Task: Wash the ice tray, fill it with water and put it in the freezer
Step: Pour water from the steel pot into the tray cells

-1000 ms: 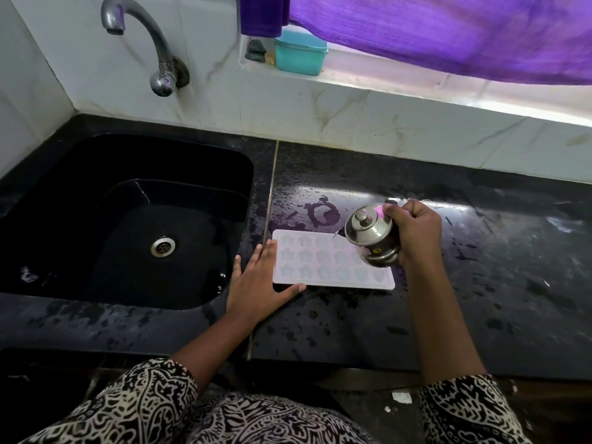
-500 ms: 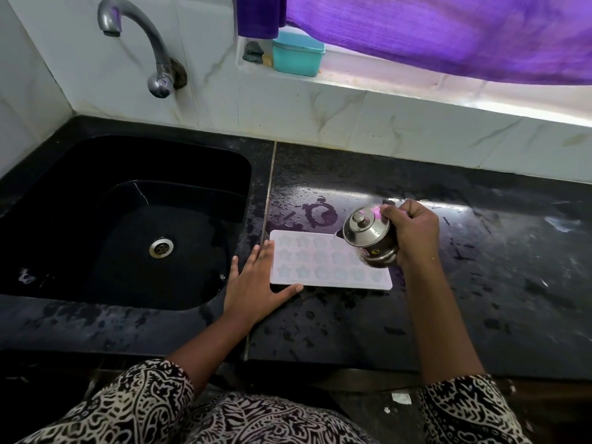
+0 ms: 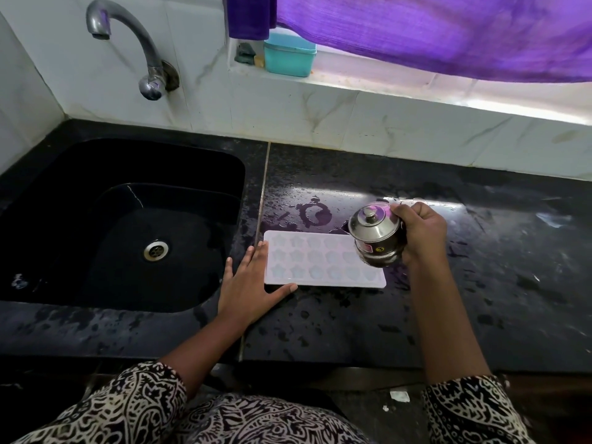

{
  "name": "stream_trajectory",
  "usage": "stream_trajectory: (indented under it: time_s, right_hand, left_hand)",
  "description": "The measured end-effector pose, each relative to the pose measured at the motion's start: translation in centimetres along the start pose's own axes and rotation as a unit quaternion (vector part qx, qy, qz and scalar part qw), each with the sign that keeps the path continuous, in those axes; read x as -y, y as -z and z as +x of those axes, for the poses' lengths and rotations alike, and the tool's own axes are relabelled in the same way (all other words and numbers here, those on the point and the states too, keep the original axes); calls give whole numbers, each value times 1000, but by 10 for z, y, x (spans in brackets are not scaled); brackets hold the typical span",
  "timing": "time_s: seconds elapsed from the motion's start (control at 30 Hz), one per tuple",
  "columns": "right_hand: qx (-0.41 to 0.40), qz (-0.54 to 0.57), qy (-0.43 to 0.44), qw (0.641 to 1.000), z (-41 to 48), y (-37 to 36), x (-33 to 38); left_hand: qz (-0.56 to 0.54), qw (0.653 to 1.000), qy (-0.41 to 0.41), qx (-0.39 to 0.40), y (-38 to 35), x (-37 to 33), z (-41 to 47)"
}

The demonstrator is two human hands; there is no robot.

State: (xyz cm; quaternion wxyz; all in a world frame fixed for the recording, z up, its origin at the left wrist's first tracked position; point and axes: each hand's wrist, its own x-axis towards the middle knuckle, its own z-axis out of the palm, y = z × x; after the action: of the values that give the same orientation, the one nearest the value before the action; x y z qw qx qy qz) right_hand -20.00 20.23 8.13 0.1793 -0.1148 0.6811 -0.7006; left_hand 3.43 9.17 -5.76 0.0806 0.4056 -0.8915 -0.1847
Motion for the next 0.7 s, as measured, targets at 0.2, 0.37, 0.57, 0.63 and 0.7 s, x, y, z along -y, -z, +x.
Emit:
stream_trajectory:
  time_s: [0.2,0.37,0.57,0.63,0.7]
  right_hand:
    - [-15,-62,27,998,0,9,-3]
    - [-22,-89,45,995,0,9,-2]
    - [-21,-116,55,991,-2,9,0]
    - [-21,-124,55,990,-2,9,1]
    - [-24,-126,55,990,-3,9,2]
  left_hand:
    - [-2,1000,1,-5,1,0,0]
    - [-9,1000,-2,-10,-1,0,0]
    - [-5,1000,-1,-8,-1,1,0]
    - [-5,1000,-1,-9,-1,0,0]
    - [-3,1000,-1,-7,-1,0,0]
